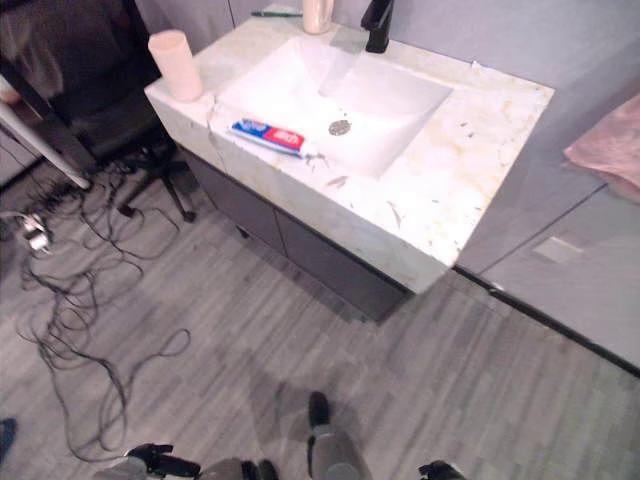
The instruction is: Organize the bathroom.
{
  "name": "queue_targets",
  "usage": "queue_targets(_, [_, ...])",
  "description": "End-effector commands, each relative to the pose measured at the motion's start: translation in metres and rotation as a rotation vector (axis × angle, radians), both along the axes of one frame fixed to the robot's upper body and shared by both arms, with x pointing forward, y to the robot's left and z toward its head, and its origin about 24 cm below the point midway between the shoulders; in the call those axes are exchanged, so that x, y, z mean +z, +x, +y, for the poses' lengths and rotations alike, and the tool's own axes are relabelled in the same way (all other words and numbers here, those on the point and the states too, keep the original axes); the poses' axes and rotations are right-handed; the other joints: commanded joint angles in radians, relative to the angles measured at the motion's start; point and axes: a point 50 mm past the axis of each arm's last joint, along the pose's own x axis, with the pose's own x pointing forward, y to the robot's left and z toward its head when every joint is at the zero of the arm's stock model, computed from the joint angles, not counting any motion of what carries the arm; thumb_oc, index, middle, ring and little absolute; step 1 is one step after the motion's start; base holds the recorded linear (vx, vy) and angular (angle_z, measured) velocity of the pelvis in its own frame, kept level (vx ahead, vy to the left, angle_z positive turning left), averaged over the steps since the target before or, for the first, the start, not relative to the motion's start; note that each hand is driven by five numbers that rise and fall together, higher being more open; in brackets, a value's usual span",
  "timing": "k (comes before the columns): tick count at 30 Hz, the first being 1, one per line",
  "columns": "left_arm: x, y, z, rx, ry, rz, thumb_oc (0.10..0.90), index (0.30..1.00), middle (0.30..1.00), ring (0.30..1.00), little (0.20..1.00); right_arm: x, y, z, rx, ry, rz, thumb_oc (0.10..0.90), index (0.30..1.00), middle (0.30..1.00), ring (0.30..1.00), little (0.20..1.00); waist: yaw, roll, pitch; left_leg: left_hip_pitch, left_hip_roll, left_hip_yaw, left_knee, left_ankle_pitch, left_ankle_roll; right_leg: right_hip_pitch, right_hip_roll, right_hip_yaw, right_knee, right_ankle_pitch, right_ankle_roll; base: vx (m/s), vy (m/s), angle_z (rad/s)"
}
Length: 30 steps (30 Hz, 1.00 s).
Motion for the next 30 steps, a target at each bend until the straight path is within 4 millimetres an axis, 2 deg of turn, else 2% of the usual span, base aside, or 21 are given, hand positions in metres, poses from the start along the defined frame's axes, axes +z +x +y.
queue_targets(1, [0.001,-0.013,0.020,-0.033,0.072,0.028,0.800,0.900,0.900,0.900,0.900,-0.002,-0.009,0.000,-0.039,-0.015,-0.004,0.800,0.900,0.900,0.900,0.900,-0.031,-0.054,0.010,0.014,0.001,0.078,0.070,0.037,0.142,0.007,-0.010,0.066,-0.017,0.042,0.107,0.32,-0.020,-0.69])
queue_targets(2, [0.001,-0.014,0.021,-0.026,0.073,0.029,0.800,0.900,0.900,0.900,0.900,-0.004,-0.010,0.003,-0.041,-0.015,-0.008,0.800,0.900,0.900,0.900,0.900,-0.023,-0.058,0.006,0.022,0.046,0.053,-0.033,0.014,0.153,0.028,-0.007,0.067,-0.017,0.033,0.116,0.26,0.062,-0.96])
queue_targets(3, [0.002,-0.015,0.024,-0.022,0.075,0.031,0.800,0.900,0.900,0.900,0.900,-0.006,-0.009,0.008,-0.037,-0.014,-0.011,0.800,0.900,0.900,0.900,0.900,-0.014,-0.074,-0.003,0.036,0.053,0.041,-0.176,0.033,0.183,0.018,-0.017,0.071,-0.013,0.045,0.119,0.29,0.112,-1.01])
queue_targets(5, [0.002,-0.016,0.025,-0.016,0.074,0.036,0.800,0.900,0.900,0.900,0.900,-0.006,-0.008,0.010,-0.041,-0.020,-0.016,0.800,0.900,0.900,0.900,0.900,-0.006,-0.074,-0.006,0.055,0.052,0.013,-0.278,0.048,0.182,0.017,-0.015,0.079,-0.005,0.041,0.126,0.22,0.187,-0.87])
queue_targets(6, [0.000,-0.022,0.027,-0.001,0.073,0.053,0.800,0.900,0.900,0.900,0.900,-0.006,-0.007,0.011,-0.059,-0.037,-0.025,0.800,0.900,0.900,0.900,0.900,0.013,-0.068,-0.015,0.104,0.052,-0.059,-0.471,0.071,0.171,0.019,-0.008,0.112,0.002,0.031,0.145,0.38,0.352,-1.29])
queue_targets(7, [-0.001,-0.029,0.029,0.016,0.068,0.069,0.800,0.900,0.900,0.900,0.900,-0.006,-0.005,0.012,-0.045,-0.051,-0.023,0.800,0.900,0.900,0.900,0.900,0.034,-0.059,-0.020,0.129,0.074,-0.138,-0.652,0.106,0.150,0.024,0.002,0.138,0.004,0.018,0.159,0.42,0.371,-1.42])
queue_targets(9, [-0.004,-0.043,0.032,0.025,0.077,0.090,0.800,0.900,0.900,0.900,0.900,-0.006,-0.006,0.012,-0.066,-0.058,-0.020,0.800,0.900,0.900,0.900,0.900,0.068,-0.057,-0.021,0.146,0.120,-0.215,-0.780,0.147,0.118,0.058,0.005,0.164,-0.016,0.001,0.173,0.35,0.218,-1.46])
queue_targets(11, [-0.006,-0.059,0.038,0.009,0.098,0.116,0.800,0.900,0.900,0.900,0.900,-0.008,-0.012,0.012,-0.104,-0.048,-0.009,0.800,0.900,0.900,0.900,0.900,0.099,-0.061,-0.033,0.136,0.146,-0.255,-0.806,0.166,0.110,0.111,-0.011,0.168,-0.049,-0.019,0.188,0.32,0.203,-1.41])
queue_targets(12, [-0.006,-0.060,0.038,0.002,0.102,0.119,0.800,0.900,0.900,0.900,0.900,-0.009,-0.013,0.013,-0.108,-0.046,-0.006,0.800,0.900,0.900,0.900,0.900,0.102,-0.062,-0.034,0.138,0.146,-0.256,-0.807,0.165,0.111,0.116,-0.014,0.168,-0.051,-0.021,0.191,0.23,0.239,-1.53])
queue_targets(13, [-0.006,-0.062,0.041,-0.011,0.110,0.125,0.800,0.900,0.900,0.900,0.900,-0.009,-0.015,0.013,-0.122,-0.046,-0.001,0.800,0.900,0.900,0.900,0.900,0.103,-0.062,-0.039,0.145,0.135,-0.241,-0.799,0.144,0.118,0.122,-0.032,0.168,-0.051,-0.024,0.201,0.14,0.298,-1.63])
queue_targets(15, [-0.005,-0.059,0.045,-0.041,0.119,0.128,0.800,0.900,0.900,0.900,0.900,-0.009,-0.018,0.010,-0.140,-0.054,0.019,0.800,0.900,0.900,0.900,0.900,0.087,-0.045,-0.045,0.161,0.110,-0.161,-0.795,0.100,0.134,0.080,-0.072,0.163,-0.006,-0.026,0.216,0.13,0.414,-1.21])
queue_targets(19, [0.000,-0.049,0.050,-0.060,0.119,0.092,0.800,0.900,0.900,0.900,0.900,-0.009,-0.021,0.008,-0.130,-0.060,0.034,0.800,0.900,0.900,0.900,0.900,0.064,-0.031,-0.031,0.172,0.038,-0.105,-0.788,0.049,0.173,0.029,-0.108,0.187,0.016,-0.004,0.238,0.03,0.377,-0.40])
queue_targets(24, [0.003,-0.046,0.058,-0.016,0.121,0.098,0.800,0.900,0.900,0.900,0.900,-0.011,-0.024,0.011,-0.088,-0.065,0.037,0.800,0.900,0.900,0.900,0.900,0.068,-0.024,-0.030,0.182,0.009,-0.060,-0.823,0.025,0.202,-0.018,-0.091,0.194,0.053,0.000,0.239,-0.01,0.211,-0.60])
queue_targets(28, [0.002,-0.056,0.061,0.054,0.116,0.122,0.800,0.900,0.900,0.900,0.900,-0.012,-0.028,0.012,-0.055,-0.071,0.061,0.800,0.900,0.900,0.900,0.900,0.099,-0.042,-0.043,0.182,-0.011,-0.010,-0.812,0.003,0.217,-0.033,-0.086,0.148,0.083,0.020,0.232,0.07,0.057,-0.74])
queue_targets(30, [0.002,-0.057,0.061,0.075,0.138,0.149,0.800,0.900,0.900,0.900,0.900,-0.013,-0.026,0.016,-0.051,-0.045,0.071,0.800,0.900,0.900,0.900,0.900,0.100,-0.058,-0.031,0.193,-0.016,0.019,-0.798,-0.007,0.216,-0.077,-0.046,0.128,0.054,0.037,0.231,0.09,-0.098,-1.06])
